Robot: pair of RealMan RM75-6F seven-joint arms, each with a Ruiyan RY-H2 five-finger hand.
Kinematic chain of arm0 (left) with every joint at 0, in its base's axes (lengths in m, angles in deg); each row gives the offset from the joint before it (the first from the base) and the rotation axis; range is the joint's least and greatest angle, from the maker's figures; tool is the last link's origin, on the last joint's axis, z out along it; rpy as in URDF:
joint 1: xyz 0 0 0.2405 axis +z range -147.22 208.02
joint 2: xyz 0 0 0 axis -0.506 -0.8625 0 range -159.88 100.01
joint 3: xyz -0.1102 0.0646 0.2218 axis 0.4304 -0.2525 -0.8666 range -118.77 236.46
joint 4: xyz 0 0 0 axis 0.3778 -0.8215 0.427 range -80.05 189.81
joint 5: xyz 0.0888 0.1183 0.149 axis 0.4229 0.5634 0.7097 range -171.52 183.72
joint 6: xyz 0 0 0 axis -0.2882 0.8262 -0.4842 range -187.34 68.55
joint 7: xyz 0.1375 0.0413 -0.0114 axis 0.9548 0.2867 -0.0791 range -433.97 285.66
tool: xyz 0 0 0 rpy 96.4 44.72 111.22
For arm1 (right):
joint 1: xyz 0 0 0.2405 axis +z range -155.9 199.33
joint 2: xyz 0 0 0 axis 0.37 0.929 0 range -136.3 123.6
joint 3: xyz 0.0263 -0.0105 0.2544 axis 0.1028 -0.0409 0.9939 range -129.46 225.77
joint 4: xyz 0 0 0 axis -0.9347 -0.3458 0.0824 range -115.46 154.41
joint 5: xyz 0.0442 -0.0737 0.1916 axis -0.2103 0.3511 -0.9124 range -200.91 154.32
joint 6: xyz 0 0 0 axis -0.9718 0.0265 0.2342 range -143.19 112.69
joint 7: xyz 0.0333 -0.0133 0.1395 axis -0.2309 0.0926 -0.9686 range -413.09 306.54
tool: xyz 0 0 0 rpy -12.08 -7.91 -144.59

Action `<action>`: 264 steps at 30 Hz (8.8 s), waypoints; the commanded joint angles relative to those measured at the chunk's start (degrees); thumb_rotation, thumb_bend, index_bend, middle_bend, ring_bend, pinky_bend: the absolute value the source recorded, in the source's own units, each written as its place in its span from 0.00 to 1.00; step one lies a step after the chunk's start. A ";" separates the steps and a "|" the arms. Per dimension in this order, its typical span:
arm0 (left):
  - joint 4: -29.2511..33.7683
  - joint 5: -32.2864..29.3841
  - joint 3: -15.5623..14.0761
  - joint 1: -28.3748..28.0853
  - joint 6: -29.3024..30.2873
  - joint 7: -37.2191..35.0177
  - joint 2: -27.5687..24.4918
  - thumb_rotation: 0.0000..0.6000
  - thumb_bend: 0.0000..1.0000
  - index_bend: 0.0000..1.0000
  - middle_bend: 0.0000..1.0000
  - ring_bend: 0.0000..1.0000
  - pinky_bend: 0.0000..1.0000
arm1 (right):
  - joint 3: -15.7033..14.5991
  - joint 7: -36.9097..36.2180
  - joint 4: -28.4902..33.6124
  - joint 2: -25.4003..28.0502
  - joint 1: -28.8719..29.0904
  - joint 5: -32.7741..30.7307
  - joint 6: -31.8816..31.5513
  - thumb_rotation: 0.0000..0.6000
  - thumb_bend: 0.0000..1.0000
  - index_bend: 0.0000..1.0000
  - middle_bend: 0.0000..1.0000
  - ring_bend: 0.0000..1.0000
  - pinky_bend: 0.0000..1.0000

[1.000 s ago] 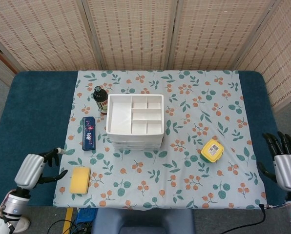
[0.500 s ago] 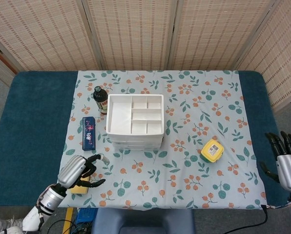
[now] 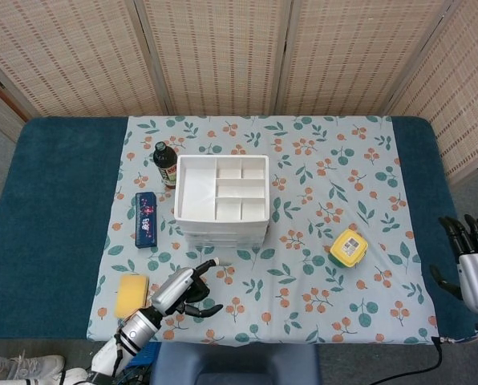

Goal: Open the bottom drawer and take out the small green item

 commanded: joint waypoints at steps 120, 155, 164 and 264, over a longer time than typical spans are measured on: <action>-15.71 -41.38 25.18 2.50 -9.73 -13.27 29.60 1.00 0.34 0.27 1.00 1.00 1.00 | 0.29 0.16 0.74 0.42 -1.59 -1.11 -1.30 1.00 0.31 0.06 0.14 0.04 0.04; -14.07 -40.79 23.78 3.39 -10.32 -12.89 28.79 1.00 0.34 0.37 1.00 1.00 1.00 | 0.19 0.14 0.63 0.23 -1.70 -0.91 -1.27 1.00 0.31 0.06 0.14 0.04 0.04; -13.78 -40.61 22.71 4.18 -10.57 -13.11 28.43 1.00 0.34 0.37 1.00 1.00 1.00 | 0.04 0.15 0.74 0.29 -1.95 -0.68 -1.58 1.00 0.31 0.06 0.14 0.04 0.04; -9.01 -13.28 5.49 3.02 8.66 34.68 12.76 1.00 0.34 0.23 1.00 1.00 1.00 | 0.26 -1.96 -1.35 -0.73 -2.24 -0.06 -2.57 1.00 0.32 0.02 0.15 0.04 0.04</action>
